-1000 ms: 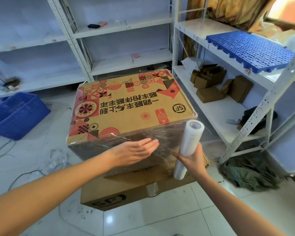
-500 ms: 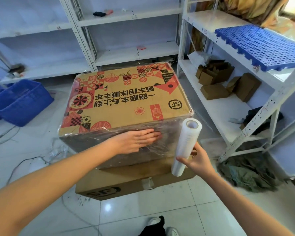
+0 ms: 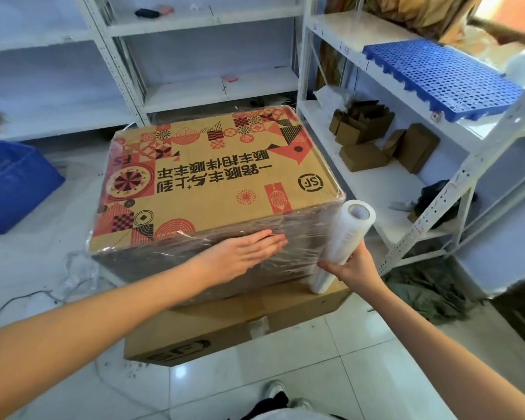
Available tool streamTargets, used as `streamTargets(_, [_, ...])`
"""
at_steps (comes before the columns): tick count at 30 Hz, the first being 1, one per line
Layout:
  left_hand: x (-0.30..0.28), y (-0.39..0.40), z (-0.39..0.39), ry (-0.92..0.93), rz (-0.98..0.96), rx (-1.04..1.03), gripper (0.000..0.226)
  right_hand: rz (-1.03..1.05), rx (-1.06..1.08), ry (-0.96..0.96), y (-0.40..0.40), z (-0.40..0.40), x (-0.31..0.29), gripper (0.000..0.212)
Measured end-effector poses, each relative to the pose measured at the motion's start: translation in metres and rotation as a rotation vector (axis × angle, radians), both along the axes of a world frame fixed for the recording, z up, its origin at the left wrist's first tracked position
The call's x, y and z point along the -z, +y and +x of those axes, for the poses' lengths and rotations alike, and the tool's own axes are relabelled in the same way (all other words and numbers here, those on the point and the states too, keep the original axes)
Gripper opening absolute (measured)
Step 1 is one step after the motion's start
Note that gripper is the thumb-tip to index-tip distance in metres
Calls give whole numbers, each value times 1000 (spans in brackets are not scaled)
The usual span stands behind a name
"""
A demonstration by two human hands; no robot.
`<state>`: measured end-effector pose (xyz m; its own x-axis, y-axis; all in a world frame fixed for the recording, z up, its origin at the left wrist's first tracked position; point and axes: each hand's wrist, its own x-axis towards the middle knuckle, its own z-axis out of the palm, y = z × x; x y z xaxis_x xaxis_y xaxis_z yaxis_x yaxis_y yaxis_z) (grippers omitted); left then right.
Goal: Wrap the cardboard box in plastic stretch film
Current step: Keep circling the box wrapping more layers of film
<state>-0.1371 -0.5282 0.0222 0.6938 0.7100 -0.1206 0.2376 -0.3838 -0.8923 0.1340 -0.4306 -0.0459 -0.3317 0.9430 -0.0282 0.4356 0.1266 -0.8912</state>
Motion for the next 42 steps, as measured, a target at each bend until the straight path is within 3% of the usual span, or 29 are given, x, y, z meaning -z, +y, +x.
streamTargets(7, [0, 14, 37, -1, 4, 170, 61, 3, -84, 26, -6, 13, 1, 81])
streamTargets(14, [-2, 26, 31, 51, 65, 35, 69, -100, -216, -43, 1, 23, -15, 66])
streamTargets(28, [-9, 30, 31, 8, 103, -18, 80, 19, -104, -213, 32, 25, -21, 84])
streamTargets(33, [-10, 31, 30, 8, 111, -2, 80, 5, -209, -198, 40, 22, -24, 91])
streamTargets(36, [-4, 30, 40, -61, 87, -21, 75, -61, -310, -72, 42, 26, -27, 93])
streamTargets(42, [-2, 45, 71, -59, 29, 138, 61, -118, -433, -43, 50, 35, -26, 67])
